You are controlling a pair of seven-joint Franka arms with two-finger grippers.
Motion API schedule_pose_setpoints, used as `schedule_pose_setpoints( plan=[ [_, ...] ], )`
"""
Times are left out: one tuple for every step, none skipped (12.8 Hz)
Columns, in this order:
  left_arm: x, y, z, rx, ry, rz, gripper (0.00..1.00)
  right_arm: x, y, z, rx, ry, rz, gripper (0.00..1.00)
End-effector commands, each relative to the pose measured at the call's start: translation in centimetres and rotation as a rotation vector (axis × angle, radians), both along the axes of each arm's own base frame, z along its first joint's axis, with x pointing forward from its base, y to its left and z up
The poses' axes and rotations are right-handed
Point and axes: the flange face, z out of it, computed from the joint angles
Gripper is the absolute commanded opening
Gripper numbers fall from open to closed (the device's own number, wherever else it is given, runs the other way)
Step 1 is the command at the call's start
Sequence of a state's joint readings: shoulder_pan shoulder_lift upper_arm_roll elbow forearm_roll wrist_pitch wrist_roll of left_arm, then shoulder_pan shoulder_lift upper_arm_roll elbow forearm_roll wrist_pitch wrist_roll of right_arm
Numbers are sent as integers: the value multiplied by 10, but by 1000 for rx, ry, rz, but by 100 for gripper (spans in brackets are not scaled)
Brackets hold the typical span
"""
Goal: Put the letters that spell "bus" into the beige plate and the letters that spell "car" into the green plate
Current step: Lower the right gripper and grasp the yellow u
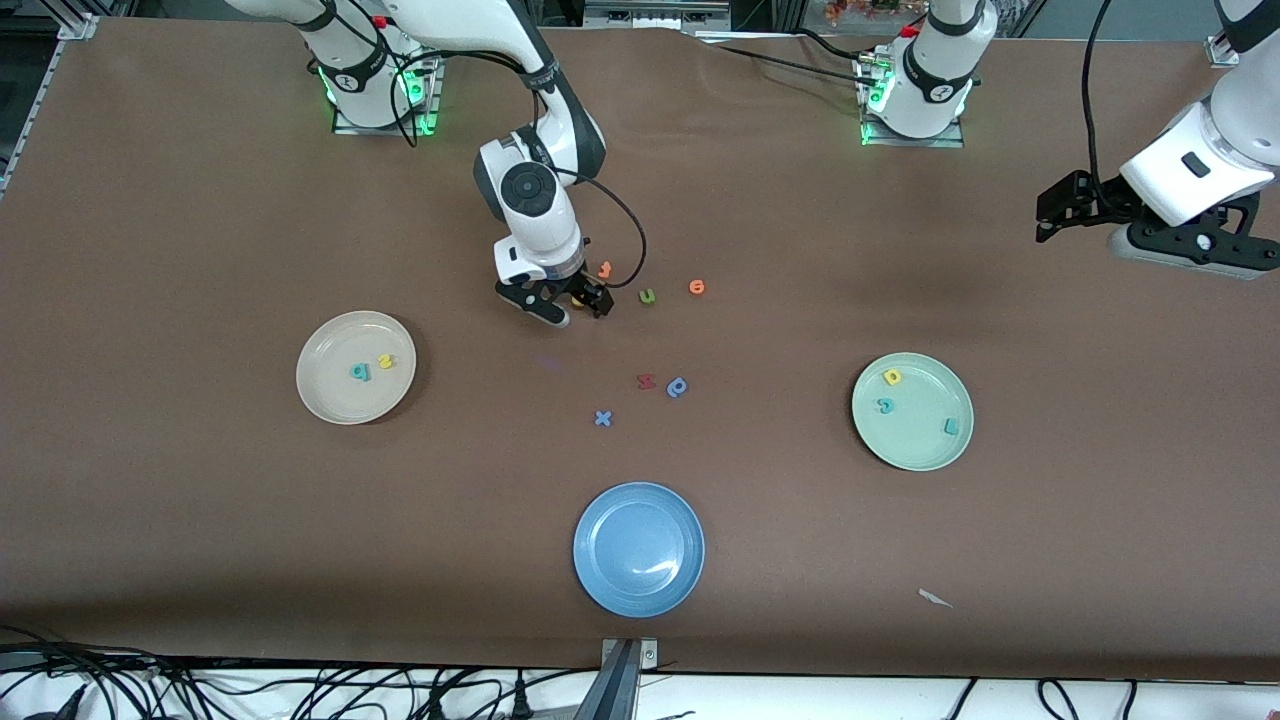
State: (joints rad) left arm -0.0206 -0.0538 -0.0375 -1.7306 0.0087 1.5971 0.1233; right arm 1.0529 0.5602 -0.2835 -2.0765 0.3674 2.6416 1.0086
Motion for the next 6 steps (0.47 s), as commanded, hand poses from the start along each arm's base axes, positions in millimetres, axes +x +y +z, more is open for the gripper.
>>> schedule_pose_setpoints(
  plan=[
    [-3, 0, 5, -3, 0, 10, 100, 6, 6, 6, -12, 26, -4, 87],
    [-3, 0, 5, -2, 0, 21, 100, 7, 9, 9, -12, 34, -4, 83],
    [-3, 0, 4, -1, 3, 24, 100, 7, 9, 9, -14, 37, -6, 80],
    [-3, -2, 5, 3, 0, 19, 100, 7, 10, 9, -14, 37, -6, 77],
    [-3, -2, 5, 6, 0, 17, 100, 6, 10, 9, -13, 38, -4, 72],
    [-3, -2, 6, 6, -2, 17, 100, 6, 10, 9, -13, 38, -4, 68]
  ],
)
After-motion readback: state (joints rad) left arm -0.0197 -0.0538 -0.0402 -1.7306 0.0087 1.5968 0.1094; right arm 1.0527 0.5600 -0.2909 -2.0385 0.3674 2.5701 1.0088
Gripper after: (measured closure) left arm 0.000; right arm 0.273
